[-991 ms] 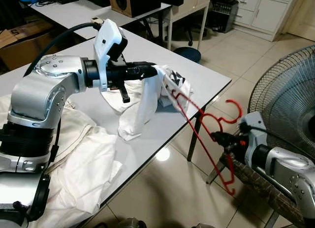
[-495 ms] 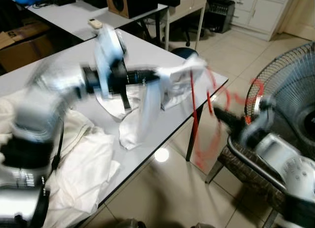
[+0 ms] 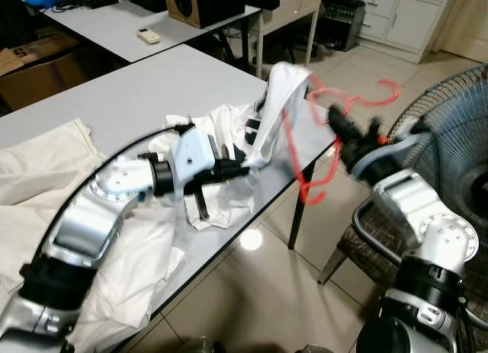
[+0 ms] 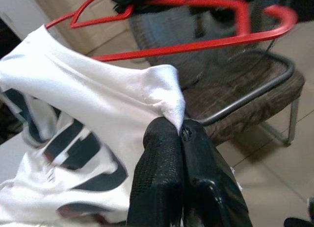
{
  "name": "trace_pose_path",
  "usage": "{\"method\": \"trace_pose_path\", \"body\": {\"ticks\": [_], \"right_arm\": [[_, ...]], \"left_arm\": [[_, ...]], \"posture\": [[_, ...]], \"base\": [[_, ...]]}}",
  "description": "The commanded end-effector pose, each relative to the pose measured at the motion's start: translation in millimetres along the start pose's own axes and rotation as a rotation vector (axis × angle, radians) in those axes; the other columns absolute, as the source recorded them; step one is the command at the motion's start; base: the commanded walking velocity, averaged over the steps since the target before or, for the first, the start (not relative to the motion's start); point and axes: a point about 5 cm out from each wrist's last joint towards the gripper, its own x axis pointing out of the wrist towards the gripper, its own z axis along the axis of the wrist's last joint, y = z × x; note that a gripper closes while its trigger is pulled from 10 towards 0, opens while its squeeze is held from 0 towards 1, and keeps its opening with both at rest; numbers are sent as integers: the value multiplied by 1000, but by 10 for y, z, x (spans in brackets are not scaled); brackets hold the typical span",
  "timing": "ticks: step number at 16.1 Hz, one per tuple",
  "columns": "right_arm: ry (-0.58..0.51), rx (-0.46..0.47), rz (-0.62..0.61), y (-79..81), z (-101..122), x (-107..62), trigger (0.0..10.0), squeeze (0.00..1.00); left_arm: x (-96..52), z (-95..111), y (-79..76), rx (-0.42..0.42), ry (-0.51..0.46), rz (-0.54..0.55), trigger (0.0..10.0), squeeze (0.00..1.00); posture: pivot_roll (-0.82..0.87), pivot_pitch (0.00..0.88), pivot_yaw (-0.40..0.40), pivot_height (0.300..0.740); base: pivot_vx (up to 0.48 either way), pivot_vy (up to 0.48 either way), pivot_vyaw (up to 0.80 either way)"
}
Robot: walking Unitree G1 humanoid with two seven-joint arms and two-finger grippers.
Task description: Hang hanger
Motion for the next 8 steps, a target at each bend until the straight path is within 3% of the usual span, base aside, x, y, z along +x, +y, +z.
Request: {"method": "trace_pose_path", "body": {"ticks": [1, 5, 8], "right_arm": [[-44, 63, 18, 46, 66, 48, 10000, 0], [-121, 126, -12, 75, 156, 186, 10000, 0], [-142, 165, -11, 110, 161, 298, 10000, 0]], "left_arm": [[0, 64, -74, 20, -28, -53, 0, 0], [56, 95, -218, 22, -68, -134, 0, 0], [108, 119, -289, 89, -59, -177, 0, 0]], "posture": [[-169, 4, 32, 740], [-165, 7, 30, 740], [-160, 10, 25, 740]], "base": [[0, 0, 0], [0, 0, 0], [0, 0, 0]]}}
